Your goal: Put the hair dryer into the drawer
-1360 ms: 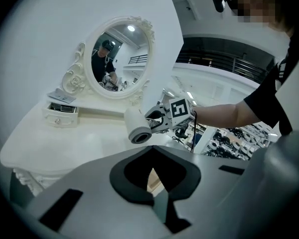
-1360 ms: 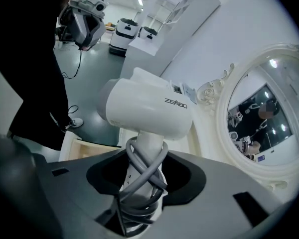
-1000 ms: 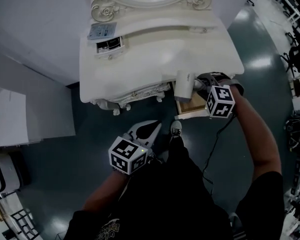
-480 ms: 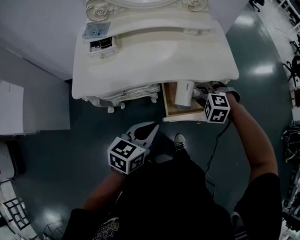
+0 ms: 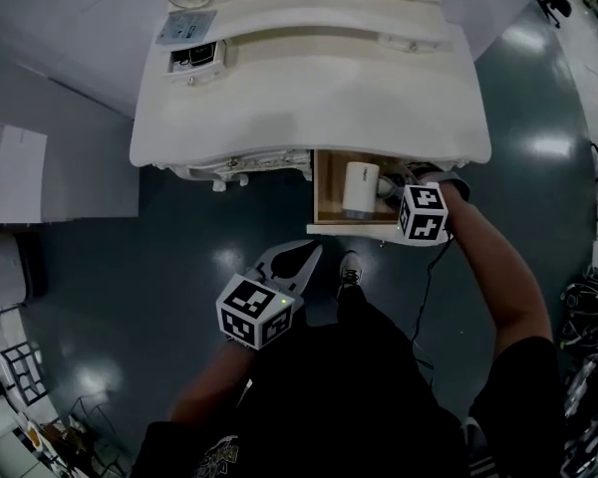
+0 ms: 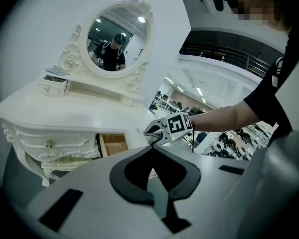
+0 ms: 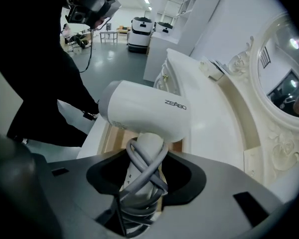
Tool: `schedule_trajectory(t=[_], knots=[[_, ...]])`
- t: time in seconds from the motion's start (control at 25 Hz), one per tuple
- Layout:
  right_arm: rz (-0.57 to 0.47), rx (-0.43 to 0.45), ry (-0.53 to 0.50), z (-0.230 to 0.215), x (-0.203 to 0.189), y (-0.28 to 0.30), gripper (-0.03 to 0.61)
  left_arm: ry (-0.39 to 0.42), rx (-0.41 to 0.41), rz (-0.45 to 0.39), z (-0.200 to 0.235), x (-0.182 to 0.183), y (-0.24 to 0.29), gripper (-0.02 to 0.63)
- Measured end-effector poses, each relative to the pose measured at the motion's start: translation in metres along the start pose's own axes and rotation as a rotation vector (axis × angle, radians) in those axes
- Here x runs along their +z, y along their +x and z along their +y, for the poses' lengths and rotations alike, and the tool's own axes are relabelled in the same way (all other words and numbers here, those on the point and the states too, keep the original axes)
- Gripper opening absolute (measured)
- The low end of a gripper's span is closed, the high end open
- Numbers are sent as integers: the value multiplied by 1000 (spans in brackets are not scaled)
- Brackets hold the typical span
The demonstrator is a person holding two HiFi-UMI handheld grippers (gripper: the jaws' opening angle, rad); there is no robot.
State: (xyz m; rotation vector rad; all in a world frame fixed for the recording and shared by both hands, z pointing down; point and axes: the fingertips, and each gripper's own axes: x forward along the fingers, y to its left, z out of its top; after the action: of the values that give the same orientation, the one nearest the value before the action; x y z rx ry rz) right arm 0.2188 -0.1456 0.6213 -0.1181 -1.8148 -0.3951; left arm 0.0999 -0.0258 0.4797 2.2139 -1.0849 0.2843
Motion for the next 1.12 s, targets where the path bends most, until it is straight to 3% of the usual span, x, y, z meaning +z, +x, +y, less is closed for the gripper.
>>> schedule_trajectory(t=[0.4,1.12], knots=[[-36,89,-12,7,-16,52,207,-67,86,23,2,-23,22,3],[-39,166,-36,16,-33,106,209,-143,176,35,-22,-48,43,3]])
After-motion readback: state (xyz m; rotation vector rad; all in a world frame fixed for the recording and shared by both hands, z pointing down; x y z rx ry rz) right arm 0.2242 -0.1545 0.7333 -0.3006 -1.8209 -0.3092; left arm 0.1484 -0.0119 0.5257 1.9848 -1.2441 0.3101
